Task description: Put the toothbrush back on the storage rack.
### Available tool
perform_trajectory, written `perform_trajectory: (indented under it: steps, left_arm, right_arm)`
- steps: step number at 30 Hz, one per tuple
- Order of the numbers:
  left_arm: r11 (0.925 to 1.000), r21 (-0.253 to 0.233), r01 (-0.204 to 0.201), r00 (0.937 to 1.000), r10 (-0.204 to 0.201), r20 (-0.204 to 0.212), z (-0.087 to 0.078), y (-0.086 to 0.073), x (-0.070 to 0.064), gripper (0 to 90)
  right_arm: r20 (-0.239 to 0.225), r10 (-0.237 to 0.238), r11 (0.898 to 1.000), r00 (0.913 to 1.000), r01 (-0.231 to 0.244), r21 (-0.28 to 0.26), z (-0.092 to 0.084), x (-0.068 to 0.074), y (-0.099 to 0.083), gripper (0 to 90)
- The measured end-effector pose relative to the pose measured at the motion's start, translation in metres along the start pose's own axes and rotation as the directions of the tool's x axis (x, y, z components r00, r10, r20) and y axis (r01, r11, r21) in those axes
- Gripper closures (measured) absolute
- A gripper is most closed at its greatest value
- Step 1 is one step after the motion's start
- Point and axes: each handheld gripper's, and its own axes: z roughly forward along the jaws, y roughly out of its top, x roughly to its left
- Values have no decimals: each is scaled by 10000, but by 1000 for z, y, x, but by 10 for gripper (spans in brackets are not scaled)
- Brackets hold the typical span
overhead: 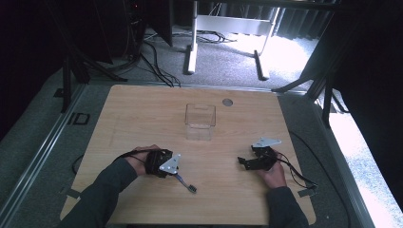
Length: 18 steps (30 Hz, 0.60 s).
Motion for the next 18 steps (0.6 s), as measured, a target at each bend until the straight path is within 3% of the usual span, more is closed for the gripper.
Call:
perform_trajectory:
  steps: [8, 18]
  left_arm:
    - [9996, 196, -188, 9997, 191, -130, -4, 1, 3, 787]
    - [9916, 694, -1095, 9939, 1103, -66, 2, 2, -2, 734]
  right_arm:
    - [-7, -29, 10000, 10000, 29, 4, 0, 0, 0, 150]
    - [-17, -43, 10000, 10000, 43, 3, 0, 0, 0, 150]
